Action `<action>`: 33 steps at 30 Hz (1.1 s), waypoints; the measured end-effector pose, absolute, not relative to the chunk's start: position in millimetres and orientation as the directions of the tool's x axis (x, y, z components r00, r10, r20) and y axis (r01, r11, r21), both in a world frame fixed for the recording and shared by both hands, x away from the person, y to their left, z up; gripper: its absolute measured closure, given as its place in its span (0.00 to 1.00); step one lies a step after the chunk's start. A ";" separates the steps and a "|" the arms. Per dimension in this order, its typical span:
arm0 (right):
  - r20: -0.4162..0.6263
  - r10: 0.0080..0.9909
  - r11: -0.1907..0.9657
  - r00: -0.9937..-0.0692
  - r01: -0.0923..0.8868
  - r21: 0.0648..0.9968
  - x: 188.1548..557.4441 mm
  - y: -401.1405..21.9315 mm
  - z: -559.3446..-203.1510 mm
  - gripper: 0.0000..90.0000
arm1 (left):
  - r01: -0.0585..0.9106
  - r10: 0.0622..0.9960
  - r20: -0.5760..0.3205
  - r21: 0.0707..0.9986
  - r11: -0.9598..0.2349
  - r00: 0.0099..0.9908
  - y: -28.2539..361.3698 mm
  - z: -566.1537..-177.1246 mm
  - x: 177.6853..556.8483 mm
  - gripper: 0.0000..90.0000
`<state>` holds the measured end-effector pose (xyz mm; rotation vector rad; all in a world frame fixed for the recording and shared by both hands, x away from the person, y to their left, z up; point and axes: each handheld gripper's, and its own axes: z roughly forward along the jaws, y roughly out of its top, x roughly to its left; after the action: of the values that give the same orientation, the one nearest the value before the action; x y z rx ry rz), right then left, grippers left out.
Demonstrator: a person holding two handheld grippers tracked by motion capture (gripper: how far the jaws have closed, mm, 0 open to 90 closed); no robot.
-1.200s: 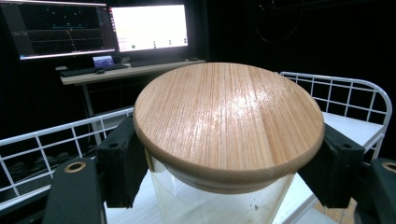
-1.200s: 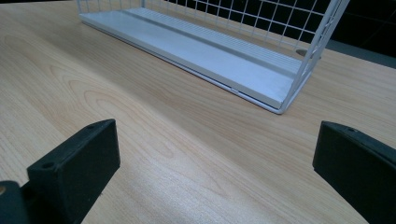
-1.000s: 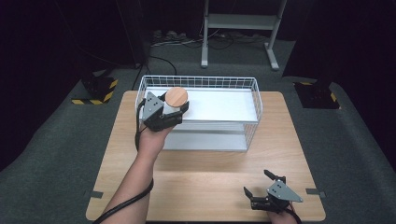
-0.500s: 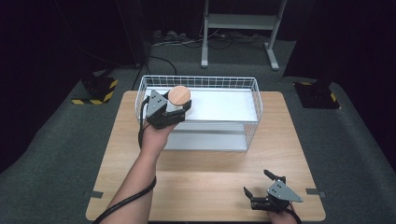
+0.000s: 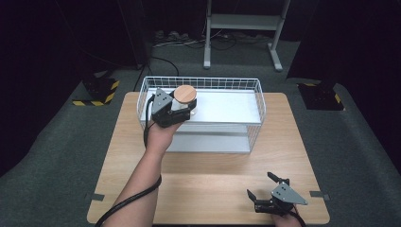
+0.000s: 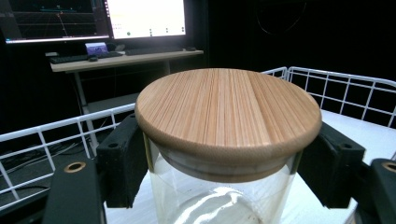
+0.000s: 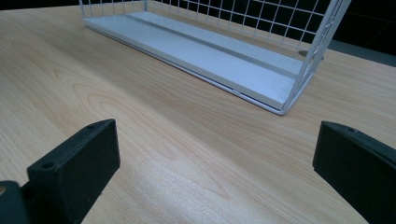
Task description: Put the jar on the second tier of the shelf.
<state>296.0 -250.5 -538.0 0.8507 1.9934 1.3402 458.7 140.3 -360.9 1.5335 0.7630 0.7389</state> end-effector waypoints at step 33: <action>-0.120 0.767 0.295 -0.630 0.181 0.938 296.1 -250.2 -538.0 0.00 | 0.074 0.813 -0.003 0.996 -0.049 0.582 147.4 -356.1 438.9 0.00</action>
<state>296.1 -250.2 -538.0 0.8430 1.9993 1.3392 438.9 147.4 -356.1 1.5192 0.7840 0.7128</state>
